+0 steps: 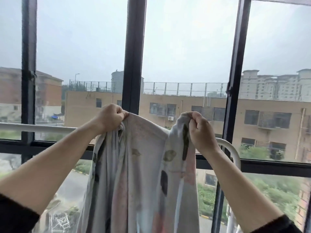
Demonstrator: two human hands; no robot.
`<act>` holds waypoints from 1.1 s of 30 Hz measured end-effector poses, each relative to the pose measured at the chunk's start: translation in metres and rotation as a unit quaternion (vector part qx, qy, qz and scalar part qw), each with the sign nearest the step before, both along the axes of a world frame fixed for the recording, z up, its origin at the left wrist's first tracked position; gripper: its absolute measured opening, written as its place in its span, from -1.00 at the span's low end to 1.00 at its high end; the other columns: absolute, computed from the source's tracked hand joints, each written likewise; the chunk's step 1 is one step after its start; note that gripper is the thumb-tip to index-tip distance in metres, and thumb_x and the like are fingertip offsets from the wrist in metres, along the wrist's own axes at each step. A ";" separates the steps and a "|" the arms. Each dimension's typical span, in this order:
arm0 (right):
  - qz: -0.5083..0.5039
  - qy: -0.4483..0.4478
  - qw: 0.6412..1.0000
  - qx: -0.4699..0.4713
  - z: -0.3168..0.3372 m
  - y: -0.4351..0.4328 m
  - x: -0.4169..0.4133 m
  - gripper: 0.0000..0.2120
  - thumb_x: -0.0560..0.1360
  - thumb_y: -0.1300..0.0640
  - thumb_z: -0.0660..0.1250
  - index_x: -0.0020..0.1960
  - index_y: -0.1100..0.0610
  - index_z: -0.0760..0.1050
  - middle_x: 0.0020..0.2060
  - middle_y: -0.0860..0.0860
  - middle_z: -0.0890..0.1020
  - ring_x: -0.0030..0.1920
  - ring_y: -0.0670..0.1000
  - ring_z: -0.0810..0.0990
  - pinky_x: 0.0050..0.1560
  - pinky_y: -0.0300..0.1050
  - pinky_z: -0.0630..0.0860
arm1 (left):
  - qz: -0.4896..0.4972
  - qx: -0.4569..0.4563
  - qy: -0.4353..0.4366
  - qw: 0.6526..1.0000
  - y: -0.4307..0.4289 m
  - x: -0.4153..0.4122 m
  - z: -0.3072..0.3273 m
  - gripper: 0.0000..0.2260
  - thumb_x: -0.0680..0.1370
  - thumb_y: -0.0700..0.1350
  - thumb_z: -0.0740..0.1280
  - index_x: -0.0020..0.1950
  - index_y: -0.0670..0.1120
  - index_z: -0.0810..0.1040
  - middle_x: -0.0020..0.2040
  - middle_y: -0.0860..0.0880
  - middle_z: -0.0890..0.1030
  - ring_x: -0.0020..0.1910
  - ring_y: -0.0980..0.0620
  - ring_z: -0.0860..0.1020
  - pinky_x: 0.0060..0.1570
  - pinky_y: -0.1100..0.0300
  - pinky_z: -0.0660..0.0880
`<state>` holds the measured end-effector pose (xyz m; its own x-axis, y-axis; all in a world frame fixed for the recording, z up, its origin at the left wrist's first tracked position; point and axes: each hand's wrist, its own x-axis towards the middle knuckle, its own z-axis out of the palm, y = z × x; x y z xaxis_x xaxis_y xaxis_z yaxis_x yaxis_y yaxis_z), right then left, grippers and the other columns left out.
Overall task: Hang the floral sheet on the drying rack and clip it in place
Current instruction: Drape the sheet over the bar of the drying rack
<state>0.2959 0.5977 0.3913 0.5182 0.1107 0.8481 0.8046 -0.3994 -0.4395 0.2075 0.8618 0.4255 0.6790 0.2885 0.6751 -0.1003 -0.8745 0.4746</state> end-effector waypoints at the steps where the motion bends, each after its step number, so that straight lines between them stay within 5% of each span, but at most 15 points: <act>1: -0.024 -0.028 0.999 -0.006 -0.002 -0.006 0.001 -0.73 0.59 0.31 0.13 0.15 0.15 0.55 -0.09 0.03 0.67 -0.09 0.00 0.61 -0.01 -0.17 0.52 | 0.017 -0.009 -0.032 0.999 0.002 0.001 0.006 -0.70 0.58 -0.13 0.29 -0.26 -0.30 0.53 -0.39 -0.09 0.56 -0.22 -0.13 0.56 -0.04 0.06 0.48; 5: -0.052 -0.039 0.997 0.031 0.001 -0.017 0.009 -0.72 0.60 0.33 0.14 0.21 0.19 0.54 0.00 0.09 0.68 -0.06 -0.01 0.59 0.06 -0.13 0.53 | 0.049 -0.013 -0.131 0.990 0.003 0.006 0.039 -0.69 0.58 -0.16 0.26 -0.37 -0.18 0.45 -0.32 -0.17 0.55 -0.22 -0.09 0.47 -0.05 0.04 0.46; 10: -0.058 -0.027 0.997 0.044 0.015 -0.009 0.012 -0.72 0.60 0.33 0.12 0.18 0.21 0.55 -0.07 0.01 0.63 -0.09 -0.07 0.53 -0.20 -0.60 0.33 | 0.044 -0.012 -0.210 0.977 -0.001 0.021 0.071 -0.78 0.56 -0.19 0.24 -0.02 -0.27 0.64 0.02 -0.21 0.67 0.06 -0.16 0.57 0.02 0.15 0.42; 17: -0.077 0.041 0.984 0.157 0.052 0.004 0.027 -0.71 0.58 0.36 0.07 0.16 0.27 0.52 0.07 0.17 0.61 0.04 0.06 0.53 -0.09 -0.33 0.30 | 0.068 -0.067 -0.208 0.973 0.011 0.042 0.083 -0.77 0.56 -0.21 0.22 -0.07 -0.32 0.60 -0.02 -0.25 0.65 0.01 -0.17 0.55 -0.08 0.15 0.39; 19: -0.102 0.054 0.986 0.121 0.044 0.011 0.033 -0.75 0.60 0.33 0.06 0.17 0.27 0.46 0.07 0.21 0.60 0.05 0.14 0.54 -0.08 -0.27 0.31 | 0.076 -0.068 -0.163 0.981 0.009 0.055 0.070 -0.76 0.57 -0.19 0.22 -0.11 -0.33 0.59 -0.05 -0.28 0.64 0.01 -0.21 0.56 -0.10 0.14 0.38; 24: -0.230 0.114 0.952 -0.164 0.011 0.025 0.048 -0.81 0.58 0.24 0.07 0.14 0.21 0.39 0.02 0.23 0.62 0.04 0.24 0.58 -0.01 0.02 0.46 | 0.080 -0.057 0.056 0.994 0.021 0.077 0.013 -0.67 0.57 -0.11 0.25 -0.37 -0.19 0.51 -0.22 -0.20 0.60 -0.09 -0.18 0.54 -0.12 0.15 0.37; 27: -0.225 0.147 0.941 -0.203 0.020 0.029 0.046 -0.81 0.53 0.26 0.15 0.13 0.15 0.40 0.05 0.16 0.61 0.06 0.20 0.56 0.05 0.02 0.48 | 0.081 -0.031 0.181 0.980 0.032 0.075 0.005 -0.69 0.56 -0.08 0.27 -0.11 -0.33 0.61 -0.08 -0.25 0.64 0.02 -0.21 0.57 -0.12 0.13 0.40; 30: -0.185 0.101 0.952 -0.221 0.010 0.030 0.034 -0.81 0.52 0.22 0.17 -0.08 0.04 0.55 -0.04 0.00 0.66 -0.01 0.08 0.58 -0.07 -0.06 0.45 | 0.091 -0.009 0.229 0.969 0.034 0.072 0.004 -0.73 0.54 -0.05 0.28 -0.10 -0.25 0.60 -0.05 -0.23 0.62 -0.03 -0.15 0.56 -0.15 0.16 0.39; 33: -0.128 0.081 0.954 -0.260 -0.003 0.026 0.016 -0.59 0.53 -0.11 0.05 -0.33 0.09 0.45 -0.30 -0.03 0.59 -0.23 0.03 0.54 -0.26 -0.11 0.32 | 0.092 0.000 0.241 0.966 0.029 0.072 0.002 -0.71 0.54 -0.06 0.28 0.00 -0.29 0.60 0.03 -0.22 0.63 0.07 -0.15 0.57 -0.12 0.17 0.39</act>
<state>0.3119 0.6234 0.3887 0.7040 0.3471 0.6196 0.5900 -0.7716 -0.2380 0.2800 0.8907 0.4276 0.8520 0.4340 0.2929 0.2895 -0.8565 0.4272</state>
